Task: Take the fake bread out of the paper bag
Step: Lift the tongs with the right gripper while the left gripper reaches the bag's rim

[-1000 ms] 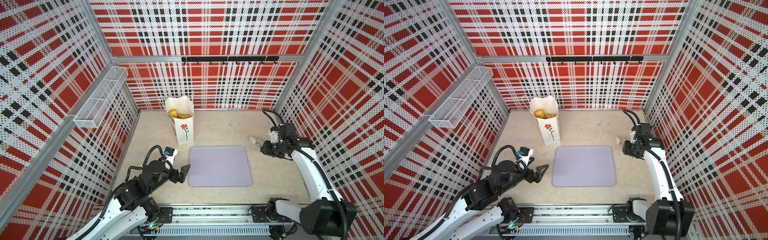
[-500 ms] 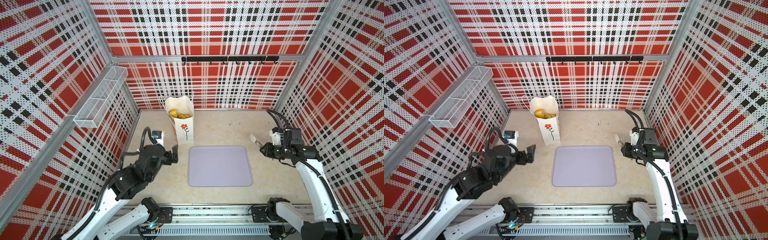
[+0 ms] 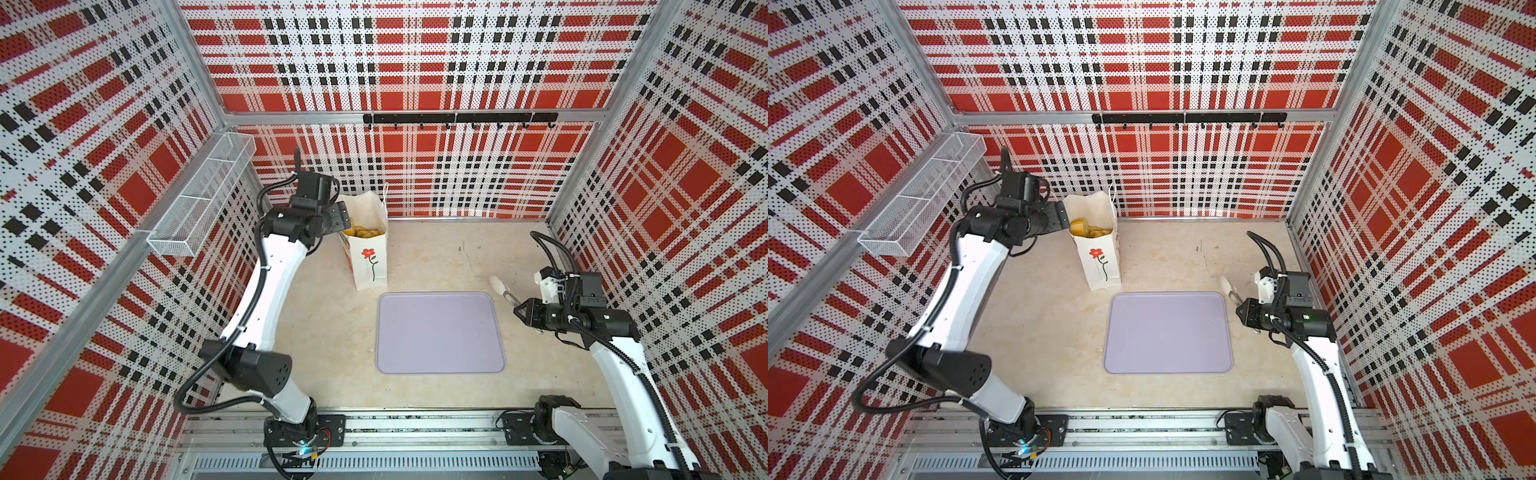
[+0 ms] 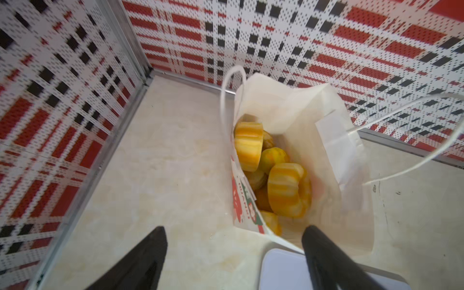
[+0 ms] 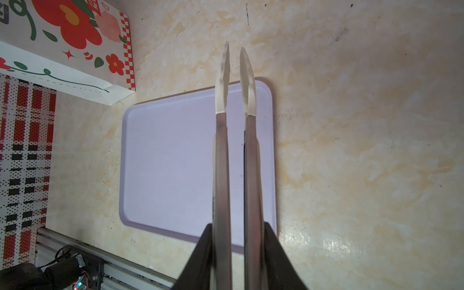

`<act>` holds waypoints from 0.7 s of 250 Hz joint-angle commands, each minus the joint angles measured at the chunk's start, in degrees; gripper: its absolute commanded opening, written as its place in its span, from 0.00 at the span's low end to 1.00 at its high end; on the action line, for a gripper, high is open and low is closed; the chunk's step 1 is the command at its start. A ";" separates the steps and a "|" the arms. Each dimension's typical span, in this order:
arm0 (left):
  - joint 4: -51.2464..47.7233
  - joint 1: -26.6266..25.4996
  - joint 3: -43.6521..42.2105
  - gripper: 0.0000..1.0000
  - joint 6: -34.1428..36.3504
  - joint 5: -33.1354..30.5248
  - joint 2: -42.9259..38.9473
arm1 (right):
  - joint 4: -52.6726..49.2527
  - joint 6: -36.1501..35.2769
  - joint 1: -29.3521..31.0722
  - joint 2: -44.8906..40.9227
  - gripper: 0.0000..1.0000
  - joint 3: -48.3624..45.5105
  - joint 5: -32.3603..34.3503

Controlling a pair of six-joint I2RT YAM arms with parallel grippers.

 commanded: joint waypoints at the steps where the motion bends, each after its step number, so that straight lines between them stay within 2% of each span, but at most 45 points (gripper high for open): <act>1: -5.84 -0.94 5.45 0.86 -3.99 1.48 4.01 | 3.65 -1.02 0.24 -1.15 0.31 -0.24 -2.14; 45: -8.09 -1.56 10.90 0.84 -4.21 -1.71 10.59 | 4.03 -0.84 0.28 -1.68 0.32 -0.77 -3.63; 119: -6.83 -1.25 12.26 0.71 -0.09 -5.22 14.55 | 4.39 -0.58 1.98 -2.92 0.34 -1.86 -1.57; 175: -6.32 0.75 12.40 0.61 0.83 -3.77 15.68 | 4.15 -0.41 3.05 -3.29 0.34 -2.22 -0.91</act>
